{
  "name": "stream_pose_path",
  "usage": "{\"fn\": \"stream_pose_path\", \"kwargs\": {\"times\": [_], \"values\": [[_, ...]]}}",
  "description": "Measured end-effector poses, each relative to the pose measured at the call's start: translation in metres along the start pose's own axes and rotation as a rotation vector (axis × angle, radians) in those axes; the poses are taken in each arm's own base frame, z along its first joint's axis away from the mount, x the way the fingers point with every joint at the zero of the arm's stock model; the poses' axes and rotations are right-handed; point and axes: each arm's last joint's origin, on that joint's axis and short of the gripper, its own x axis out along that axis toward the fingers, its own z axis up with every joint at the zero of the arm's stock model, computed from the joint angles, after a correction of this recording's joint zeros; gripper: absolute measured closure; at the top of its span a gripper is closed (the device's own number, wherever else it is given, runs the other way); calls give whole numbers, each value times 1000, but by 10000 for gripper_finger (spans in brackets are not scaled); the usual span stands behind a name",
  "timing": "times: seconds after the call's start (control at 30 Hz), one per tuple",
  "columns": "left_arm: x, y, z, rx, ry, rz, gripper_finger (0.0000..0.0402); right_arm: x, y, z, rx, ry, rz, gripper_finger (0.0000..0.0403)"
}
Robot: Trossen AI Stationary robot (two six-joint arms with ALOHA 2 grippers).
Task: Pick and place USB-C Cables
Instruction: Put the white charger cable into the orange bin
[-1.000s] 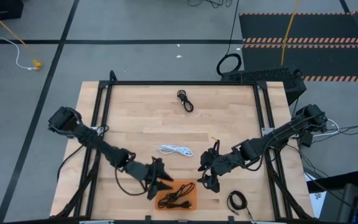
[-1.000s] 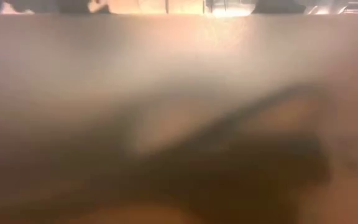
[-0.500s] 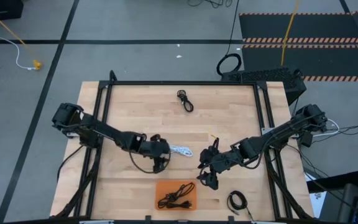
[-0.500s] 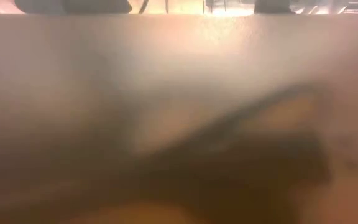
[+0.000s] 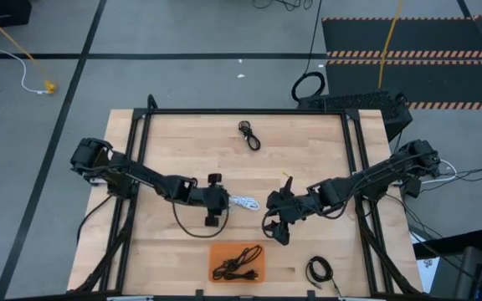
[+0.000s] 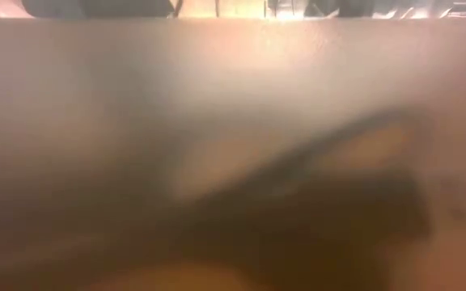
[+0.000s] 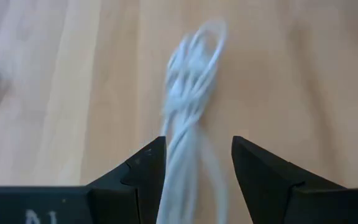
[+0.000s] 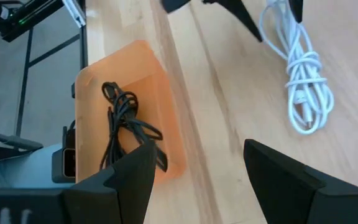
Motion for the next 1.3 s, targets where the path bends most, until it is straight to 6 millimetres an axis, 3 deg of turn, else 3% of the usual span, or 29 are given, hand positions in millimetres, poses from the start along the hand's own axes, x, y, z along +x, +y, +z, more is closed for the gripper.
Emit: {"fn": "stream_pose_path", "kwargs": {"times": [0.17,0.37,0.47,0.67,0.87,1.07,1.3], "values": [[3,18,-14,-25,141,39,215,0,-3,3,-8,-7,-8,170],[5,32,-16,-111,157,27,220,0,-5,4,-20,-9,-11,170],[5,32,-15,-156,155,-12,251,0,-5,4,-21,-9,-11,170],[4,25,-15,-179,151,-34,377,0,-4,4,-31,-9,-10,170],[2,15,-11,-234,112,40,390,0,-2,2,-56,-36,-42,170],[-16,7,6,-360,-52,111,390,-2,5,-4,-115,-143,-158,170],[-57,-9,42,-497,-452,224,391,2,10,-17,-170,-362,-312,170]]}}
